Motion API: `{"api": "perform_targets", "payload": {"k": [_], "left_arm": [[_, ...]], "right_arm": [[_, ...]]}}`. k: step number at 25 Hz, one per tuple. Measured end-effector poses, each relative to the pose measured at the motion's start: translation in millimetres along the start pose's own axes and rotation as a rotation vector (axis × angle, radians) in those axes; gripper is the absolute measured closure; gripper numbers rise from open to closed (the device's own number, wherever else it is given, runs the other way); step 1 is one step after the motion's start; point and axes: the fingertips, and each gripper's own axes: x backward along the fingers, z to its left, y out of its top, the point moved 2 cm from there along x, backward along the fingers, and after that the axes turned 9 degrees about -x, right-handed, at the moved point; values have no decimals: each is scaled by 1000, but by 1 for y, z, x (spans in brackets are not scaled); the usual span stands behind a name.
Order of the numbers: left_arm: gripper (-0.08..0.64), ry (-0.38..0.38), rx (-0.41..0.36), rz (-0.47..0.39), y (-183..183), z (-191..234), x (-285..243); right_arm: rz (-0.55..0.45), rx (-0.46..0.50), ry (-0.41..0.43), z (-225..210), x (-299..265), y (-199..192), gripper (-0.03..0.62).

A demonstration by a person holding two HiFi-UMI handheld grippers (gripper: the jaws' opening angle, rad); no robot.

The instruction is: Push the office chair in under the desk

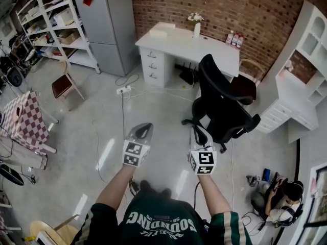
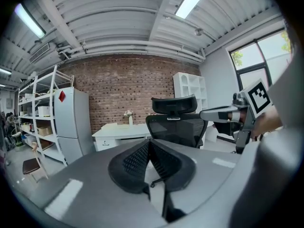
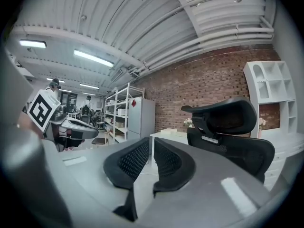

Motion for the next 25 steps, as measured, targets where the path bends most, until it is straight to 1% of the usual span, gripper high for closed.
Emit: {"api": "perform_targets", "payload": {"k": [10,14,17,21,25], "left_arm": [[549,-15,-9,-6,4,-7,0],[549,-18,-13,10,-5,-6,-5],[549,-30,-6,-12,-1,-4,-14],[549,-52,2,-25,3,2,-33],[549,-95,-6,-30,8,10,-58]], "right_arm": [[2,14,5,1,9,-2,575],[-4,21,-5,2,7,-2,571],[-2,30,-12,-1,6,-2,566],[-4,32,-44,-13,-1,3,566],[-10,24,-83,-23,-17,5,568]]}}
